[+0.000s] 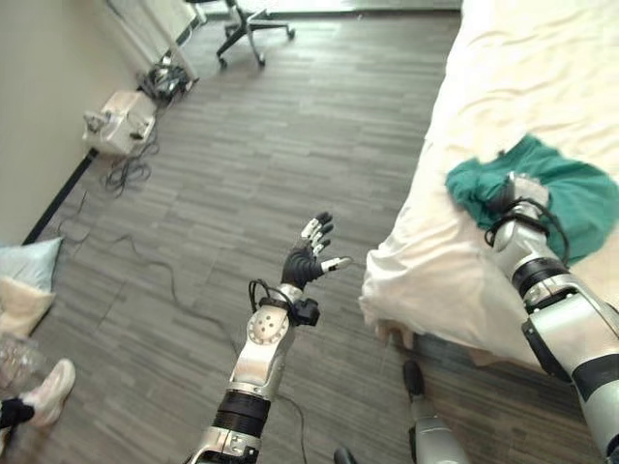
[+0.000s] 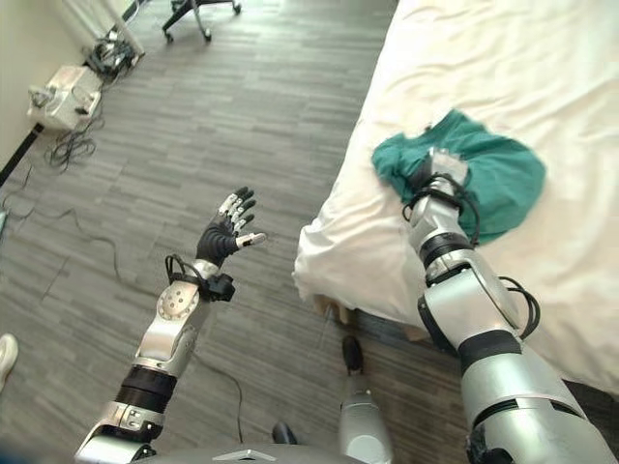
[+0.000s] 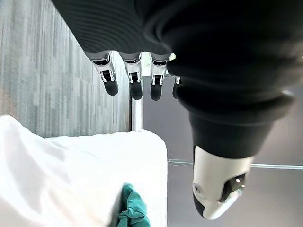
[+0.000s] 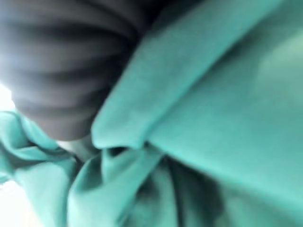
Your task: Pick up bed clothes into laundry basket.
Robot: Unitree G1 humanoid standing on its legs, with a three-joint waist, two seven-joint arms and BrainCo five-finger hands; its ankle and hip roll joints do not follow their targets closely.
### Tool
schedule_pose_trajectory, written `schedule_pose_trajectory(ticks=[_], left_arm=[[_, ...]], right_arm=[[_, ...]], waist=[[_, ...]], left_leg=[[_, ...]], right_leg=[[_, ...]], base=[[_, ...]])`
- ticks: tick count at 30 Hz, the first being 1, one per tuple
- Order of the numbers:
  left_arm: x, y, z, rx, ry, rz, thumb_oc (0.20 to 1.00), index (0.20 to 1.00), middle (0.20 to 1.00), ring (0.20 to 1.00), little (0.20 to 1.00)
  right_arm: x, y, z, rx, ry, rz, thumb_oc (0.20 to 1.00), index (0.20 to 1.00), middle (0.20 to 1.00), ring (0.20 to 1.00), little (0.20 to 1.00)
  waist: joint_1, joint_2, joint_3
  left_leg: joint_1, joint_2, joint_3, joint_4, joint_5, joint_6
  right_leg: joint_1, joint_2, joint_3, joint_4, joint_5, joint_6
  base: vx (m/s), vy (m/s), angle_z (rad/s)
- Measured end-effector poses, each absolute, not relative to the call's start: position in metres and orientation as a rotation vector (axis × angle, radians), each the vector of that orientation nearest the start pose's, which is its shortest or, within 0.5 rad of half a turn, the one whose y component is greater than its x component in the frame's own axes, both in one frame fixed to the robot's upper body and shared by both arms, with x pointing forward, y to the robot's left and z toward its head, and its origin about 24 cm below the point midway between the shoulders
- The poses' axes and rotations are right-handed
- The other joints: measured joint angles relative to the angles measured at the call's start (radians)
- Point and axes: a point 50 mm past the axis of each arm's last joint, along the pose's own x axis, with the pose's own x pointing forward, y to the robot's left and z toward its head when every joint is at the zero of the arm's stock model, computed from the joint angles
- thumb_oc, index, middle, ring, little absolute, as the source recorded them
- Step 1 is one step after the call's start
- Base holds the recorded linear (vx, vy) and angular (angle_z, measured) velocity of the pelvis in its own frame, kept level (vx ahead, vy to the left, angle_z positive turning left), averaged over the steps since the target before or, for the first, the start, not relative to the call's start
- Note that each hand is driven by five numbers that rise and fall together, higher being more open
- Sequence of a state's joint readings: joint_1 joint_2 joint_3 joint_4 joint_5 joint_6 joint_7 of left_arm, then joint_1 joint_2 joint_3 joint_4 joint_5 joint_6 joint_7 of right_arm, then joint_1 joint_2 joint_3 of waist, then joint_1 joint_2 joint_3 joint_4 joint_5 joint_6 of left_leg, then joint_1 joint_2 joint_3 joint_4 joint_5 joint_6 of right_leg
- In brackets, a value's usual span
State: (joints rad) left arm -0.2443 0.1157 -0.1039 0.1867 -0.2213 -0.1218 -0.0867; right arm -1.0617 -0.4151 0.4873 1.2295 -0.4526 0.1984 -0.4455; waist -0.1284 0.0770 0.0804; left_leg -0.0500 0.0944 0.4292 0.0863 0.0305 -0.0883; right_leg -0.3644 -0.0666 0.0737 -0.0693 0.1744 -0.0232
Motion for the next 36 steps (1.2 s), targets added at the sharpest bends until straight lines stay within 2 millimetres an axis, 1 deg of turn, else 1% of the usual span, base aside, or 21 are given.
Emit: schedule_pose_trajectory(ticks=[4,6,7,10,11,13,16,18,19,20,21,22,25,26,27,29,30,32,33,34,36], left_arm=[[0.308,0.138,0.077,-0.078,-0.151,-0.152,1.000,1.000,1.000,1.000,1.000],[0.310,0.144,0.080,-0.079,-0.153,-0.116,1.000,1.000,1.000,1.000,1.000],[0.309,0.156,0.080,-0.072,-0.155,-0.071,1.000,1.000,1.000,1.000,1.000],[0.309,0.162,0.080,-0.088,-0.152,-0.020,1.000,1.000,1.000,1.000,1.000],[0.309,0.159,0.079,-0.092,-0.143,-0.016,1.000,1.000,1.000,1.000,1.000],[0.309,0.154,0.081,-0.089,-0.137,-0.029,1.000,1.000,1.000,1.000,1.000],[0.308,0.138,0.092,-0.102,-0.182,-0.091,1.000,1.000,1.000,1.000,1.000],[0.306,0.146,0.095,-0.105,-0.186,-0.060,1.000,1.000,1.000,1.000,1.000],[0.301,0.156,0.099,-0.104,-0.210,-0.025,1.000,1.000,1.000,1.000,1.000],[0.290,0.164,0.104,-0.104,-0.248,-0.010,1.000,1.000,1.000,1.000,1.000],[0.290,0.156,0.102,-0.122,-0.234,-0.034,1.000,1.000,1.000,1.000,1.000],[0.290,0.144,0.101,-0.148,-0.230,-0.071,1.000,1.000,1.000,1.000,1.000],[0.280,0.121,0.101,-0.181,-0.234,-0.159,1.000,1.000,1.000,1.000,1.000],[0.280,0.115,0.104,-0.202,-0.246,-0.200,1.000,1.000,1.000,1.000,1.000],[0.280,0.114,0.102,-0.205,-0.238,-0.201,1.000,1.000,1.000,1.000,1.000],[0.271,0.109,0.100,-0.233,-0.227,-0.198,1.000,1.000,1.000,1.000,1.000],[0.257,0.102,0.099,-0.233,-0.251,-0.230,1.000,1.000,1.000,1.000,1.000],[0.245,0.086,0.093,-0.238,-0.243,-0.319,1.000,1.000,1.000,1.000,1.000],[0.241,0.089,0.078,-0.225,-0.197,-0.315,1.000,1.000,1.000,1.000,1.000],[0.246,0.101,0.060,-0.177,-0.135,-0.282,1.000,1.000,1.000,1.000,1.000],[0.248,0.102,0.043,-0.154,-0.069,-0.273,1.000,1.000,1.000,1.000,1.000]], right_arm=[[0.407,-0.197,0.139,-1.239,0.016,-0.315,0.200,0.200,0.200,0.200,0.200],[0.407,-0.188,0.142,-1.195,-0.011,-0.292,0.200,0.200,0.200,0.200,0.200],[0.406,-0.175,0.144,-1.076,-0.039,-0.270,0.200,0.200,0.200,0.200,0.200],[0.389,-0.172,0.142,-0.847,-0.126,-0.294,0.200,0.200,0.200,0.200,0.200],[0.379,-0.174,0.128,-0.836,-0.119,-0.280,0.200,0.200,0.200,0.200,0.200],[0.360,-0.181,0.123,-0.744,-0.128,-0.289,0.200,0.200,0.200,0.200,0.200],[0.303,-0.202,0.101,-0.648,-0.142,-0.341,0.200,0.200,0.200,0.200,0.200],[0.294,-0.189,0.090,-0.562,-0.108,-0.309,0.200,0.200,0.200,0.200,0.200],[0.292,-0.173,0.092,-0.500,-0.131,-0.276,0.200,0.200,0.200,0.200,0.200],[0.284,-0.148,0.094,-0.402,-0.172,-0.219,0.200,0.200,0.200,0.200,0.200],[0.281,-0.152,0.090,-0.411,-0.162,-0.220,0.200,0.200,0.200,0.200,0.200],[0.281,-0.157,0.089,-0.432,-0.156,-0.223,0.200,0.200,0.200,0.200,0.200],[0.278,-0.169,0.094,-0.449,-0.172,-0.241,0.200,0.200,0.200,0.200,0.200],[0.271,-0.176,0.096,-0.437,-0.179,-0.255,0.200,0.200,0.200,0.200,0.200],[0.265,-0.176,0.096,-0.432,-0.186,-0.252,0.200,0.200,0.200,0.200,0.200],[0.260,-0.179,0.090,-0.435,-0.167,-0.251,0.200,0.200,0.200,0.200,0.200],[0.261,-0.181,0.083,-0.437,-0.140,-0.252,0.200,0.200,0.200,0.200,0.200],[0.264,-0.191,0.085,-0.503,-0.138,-0.250,0.200,0.200,0.200,0.200,0.200],[0.283,-0.199,0.089,-0.559,-0.135,-0.248,0.200,0.200,0.200,0.200,0.200],[0.269,-0.204,0.074,-0.556,-0.075,-0.265,0.200,0.200,0.200,0.200,0.200],[0.232,-0.231,0.053,-0.578,0.031,-0.351,0.200,0.200,0.200,0.200,0.200]], waist=[[-0.004,-0.098,0.008],[-0.002,-0.163,0.004],[0.022,-0.188,-0.004],[0.012,-0.200,-0.047],[0.011,-0.203,-0.065],[0.003,-0.204,-0.076],[-0.031,-0.236,-0.098],[-0.055,-0.256,-0.097],[-0.039,-0.254,-0.089],[-0.009,-0.229,-0.064],[-0.006,-0.219,-0.063],[-0.012,-0.206,-0.059],[0.023,-0.134,-0.039],[0.000,-0.150,-0.056],[-0.003,-0.158,-0.060],[-0.006,-0.164,-0.091],[0.012,-0.156,-0.102],[0.008,-0.136,-0.135],[0.059,-0.035,-0.144],[0.024,-0.086,-0.159],[-0.011,-0.140,-0.180]], left_leg=[[0.000,-0.068,-0.345,-0.060,-0.047,-0.020],[-0.006,-0.123,-0.521,-0.044,-0.091,0.043],[0.007,-0.140,-0.536,-0.081,-0.112,0.083],[-0.005,-0.100,-0.305,-0.125,-0.100,0.098],[-0.004,-0.087,-0.239,-0.151,-0.096,0.108],[-0.001,-0.089,-0.177,-0.177,-0.077,0.122],[-0.085,-0.116,-0.153,-0.111,-0.074,0.121],[-0.096,-0.136,-0.092,-0.091,-0.078,0.124],[-0.103,-0.104,-0.009,-0.079,-0.079,0.130],[-0.062,-0.031,0.083,-0.104,-0.106,0.157],[-0.037,-0.030,0.114,-0.132,-0.111,0.164],[-0.021,-0.024,0.153,-0.141,-0.108,0.161],[0.068,0.030,0.306,-0.149,-0.104,0.156],[0.100,0.029,0.360,-0.116,-0.117,0.136],[0.102,0.037,0.368,-0.077,-0.121,0.131],[0.133,0.048,0.414,-0.028,-0.125,0.129],[0.106,0.108,0.462,0.041,-0.145,0.114],[0.098,0.091,0.482,-0.015,-0.167,0.060],[0.190,0.135,0.621,-0.105,-0.104,0.069],[0.212,0.165,0.653,0.013,-0.094,0.082],[0.149,0.247,0.611,0.212,-0.087,0.046]], right_leg=[[0.052,0.048,0.118,-0.003,0.013,0.003],[0.092,0.063,0.199,-0.031,0.063,0.027],[0.092,0.080,0.256,-0.031,0.049,0.036],[0.068,0.102,0.280,-0.030,0.044,0.060],[0.007,0.110,0.184,0.047,0.001,0.045],[-0.025,0.087,0.109,0.134,-0.012,0.059],[0.001,0.006,0.127,0.101,-0.044,0.126],[0.002,0.019,0.087,0.013,0.082,0.136],[-0.008,0.055,0.067,-0.050,0.187,0.208],[-0.025,0.101,-0.105,0.018,0.099,0.163],[-0.025,0.080,-0.158,0.112,0.027,0.080],[-0.017,0.054,-0.202,0.192,-0.012,0.065],[0.060,-0.073,-0.348,0.439,-0.165,0.083],[0.128,-0.155,-0.348,0.437,-0.209,0.129],[0.152,-0.197,-0.362,0.440,-0.252,0.118],[0.181,-0.175,-0.540,0.354,-0.249,0.080],[0.188,-0.150,-0.631,0.274,-0.204,0.022],[0.171,-0.082,-0.691,0.122,-0.222,0.049],[0.223,-0.175,-1.061,0.224,-0.222,0.002],[0.268,-0.237,-1.113,0.278,-0.186,0.019],[0.289,-0.222,-1.034,0.201,-0.226,-0.024]], base=[[0.13,0.097,-0.76],[-0.06,0.273,-1.25],[-0.23,0.253,-1.85],[-0.17,0.262,-1.30],[-0.23,0.434,-1.33],[-0.29,0.145,-1.10],[-0.37,0.018,-0.55],[-0.49,0.084,-0.77],[-0.27,0.144,-2.37],[-0.23,0.127,-2.35],[-0.25,0.106,-2.04],[-0.24,0.079,-1.17],[-0.12,0.060,-1.69],[-0.14,0.038,-1.48],[-0.16,-0.061,-1.56],[-0.22,-0.126,-1.93],[-0.22,-0.175,-2.27],[-0.17,-0.162,-2.82],[-0.08,-0.350,-3.54],[-0.11,-0.449,-3.05],[-0.04,-0.396,-0.31]])
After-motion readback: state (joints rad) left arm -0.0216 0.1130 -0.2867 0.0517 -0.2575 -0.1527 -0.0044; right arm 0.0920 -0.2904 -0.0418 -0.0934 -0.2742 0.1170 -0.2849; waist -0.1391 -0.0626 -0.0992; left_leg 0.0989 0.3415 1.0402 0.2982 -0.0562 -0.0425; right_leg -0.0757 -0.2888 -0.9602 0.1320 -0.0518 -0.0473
